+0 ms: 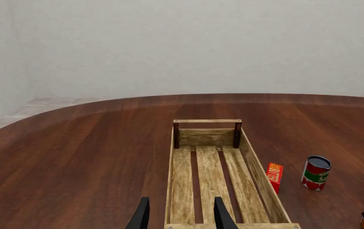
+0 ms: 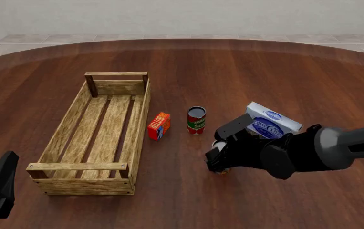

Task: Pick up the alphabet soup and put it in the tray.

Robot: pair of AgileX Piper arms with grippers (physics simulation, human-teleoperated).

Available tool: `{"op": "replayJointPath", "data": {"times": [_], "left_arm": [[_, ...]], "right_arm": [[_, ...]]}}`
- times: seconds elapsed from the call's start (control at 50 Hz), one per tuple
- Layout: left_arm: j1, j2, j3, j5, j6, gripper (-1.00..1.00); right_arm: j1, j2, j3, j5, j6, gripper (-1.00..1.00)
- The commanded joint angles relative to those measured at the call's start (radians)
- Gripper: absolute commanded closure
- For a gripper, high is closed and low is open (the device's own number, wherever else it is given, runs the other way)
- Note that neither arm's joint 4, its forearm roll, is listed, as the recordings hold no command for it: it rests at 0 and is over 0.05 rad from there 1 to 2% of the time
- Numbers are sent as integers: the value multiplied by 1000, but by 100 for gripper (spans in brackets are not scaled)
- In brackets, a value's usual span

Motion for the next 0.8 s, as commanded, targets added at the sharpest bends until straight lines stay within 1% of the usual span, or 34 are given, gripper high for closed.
{"op": "replayJointPath", "data": {"times": [0.02,0.18,0.4,0.62,0.8], "left_arm": [[0,0,0,0,0,-100],[0,0,0,0,0,-100],[0,0,0,0,0,-100],[0,0,0,0,0,-100],[0,0,0,0,0,-100]], "right_arm": [[2,6,0,8,13,100],[2,-16,1,19,5,100],[1,-123,-10,90,-22,100],[9,-183,-58,168,-50,100],[34,-202,-127,241,-74,100]]}}
